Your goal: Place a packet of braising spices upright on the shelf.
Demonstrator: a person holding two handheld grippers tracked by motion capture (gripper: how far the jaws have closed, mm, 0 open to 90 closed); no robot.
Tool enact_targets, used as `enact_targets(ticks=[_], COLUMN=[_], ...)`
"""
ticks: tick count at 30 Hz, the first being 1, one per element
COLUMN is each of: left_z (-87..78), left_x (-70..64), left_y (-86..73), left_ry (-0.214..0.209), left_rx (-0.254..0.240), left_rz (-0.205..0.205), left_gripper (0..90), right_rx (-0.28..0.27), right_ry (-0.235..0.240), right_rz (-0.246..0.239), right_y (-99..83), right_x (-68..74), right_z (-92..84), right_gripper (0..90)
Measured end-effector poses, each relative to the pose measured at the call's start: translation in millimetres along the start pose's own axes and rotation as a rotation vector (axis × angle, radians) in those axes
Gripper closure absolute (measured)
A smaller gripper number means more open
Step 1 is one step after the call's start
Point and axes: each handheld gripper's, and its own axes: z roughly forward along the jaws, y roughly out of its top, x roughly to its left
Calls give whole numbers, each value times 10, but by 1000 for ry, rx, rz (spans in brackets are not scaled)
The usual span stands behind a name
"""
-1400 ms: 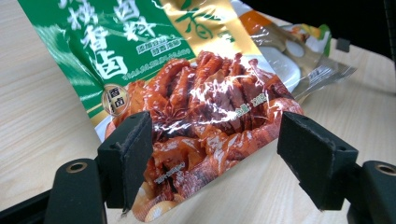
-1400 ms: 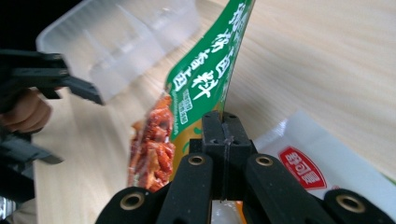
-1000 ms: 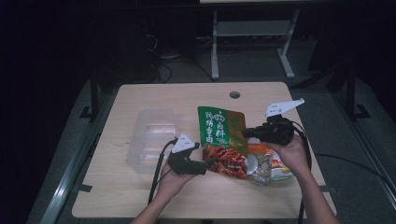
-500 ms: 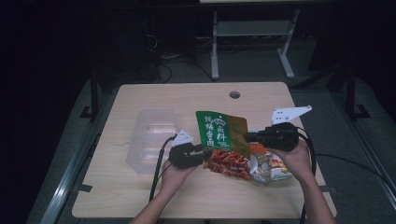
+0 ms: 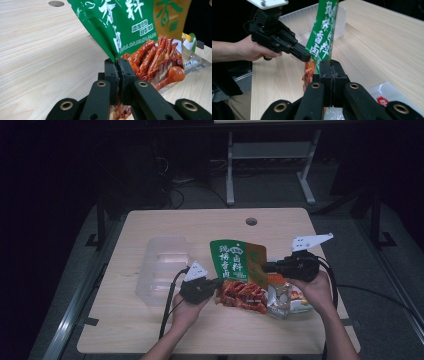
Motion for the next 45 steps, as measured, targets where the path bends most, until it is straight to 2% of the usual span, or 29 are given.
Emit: enact_targets(ticks=[1, 3, 6, 9, 11, 15, 19, 22, 26, 28, 29, 30, 32, 33, 34, 36, 38, 41, 42, 43, 44, 45], left_z=[-6, -12, -18, -35, -43, -65, -87, -114, -163, -195, -212, -244, -259, -259, -261, -266, -253, -241, -245, -251, -251, -253], left_x=[-5, -18, -20, -10, 5, 0, 11, 15, 18, 11, 7, -1, -11, -21, -28, -20, -27, -52, -56, -66, -66, -70], left_y=[-3, -20, -47, -66, -76, -80, -88, -93, -95, -101, -97, -90, -86, -91, -92, -100, -104, -106, -104, -99, -99, -94], left_ry=[3, 15, 11, 9, 10, 10, 1, -9, -10, -11, -9, 1, 8, 8, 8, 3, -2, 1, 2, 5, 5, 8], left_rx=[1, 0, -10, -6, -1, -4, -12, -10, -16, -35, -42, -39, -34, -44, -44, -32, -35, -35, -37, -38, -38, -31], left_rz=[4, 17, 1, 5, 9, 14, 12, 3, 9, -14, -13, 10, 17, 15, 12, 37, 35, 38, 44, 47, 47, 48], left_gripper=[877, 880, 883, 883, 883, 882, 881, 878, 835, 820, 808, 785, 772, 731, 731, 703, 682, 666, 658, 627, 606, 580], right_rx=[28, 34, 72, 99, 143, 161, 179, 174, 150, 123, 114, 97, 94, 73, 73, 57, 21, -4, -3, 1, 1, 4], right_ry=[18, 19, 30, 38, 38, 44, 32, 16, 32, 42, 46, 44, 40, 25, 25, 8, -27, -43, -53, -83, -83, -104], right_rz=[28, 33, 40, 44, 46, 44, 37, 52, 68, 74, 71, 56, 49, 34, 34, 33, 33, 40, 37, 31, 31, 28], right_y=[-2, -1, 24, 56, 94, 126, 158, 158, 157, 165, 172, 200, 211, 252, 252, 294, 372, 429, 449, 493, 493, 522], right_x=[-39, -47, -51, -43, -26, -13, 4, 6, 34, 66, 81, 143, 164, 210, 210, 226, 219, 193, 182, 167, 167, 148], right_z=[63, 86, 190, 265, 363, 422, 463, 453, 420, 372, 351, 299, 281, 218, 218, 152, 36, -12, -20, -28, -28, -20], right_gripper=[839, 828, 786, 765, 749, 754, 832, 884, 896, 897, 897, 898, 898, 898, 898, 898, 898, 898, 898, 898, 898, 898])
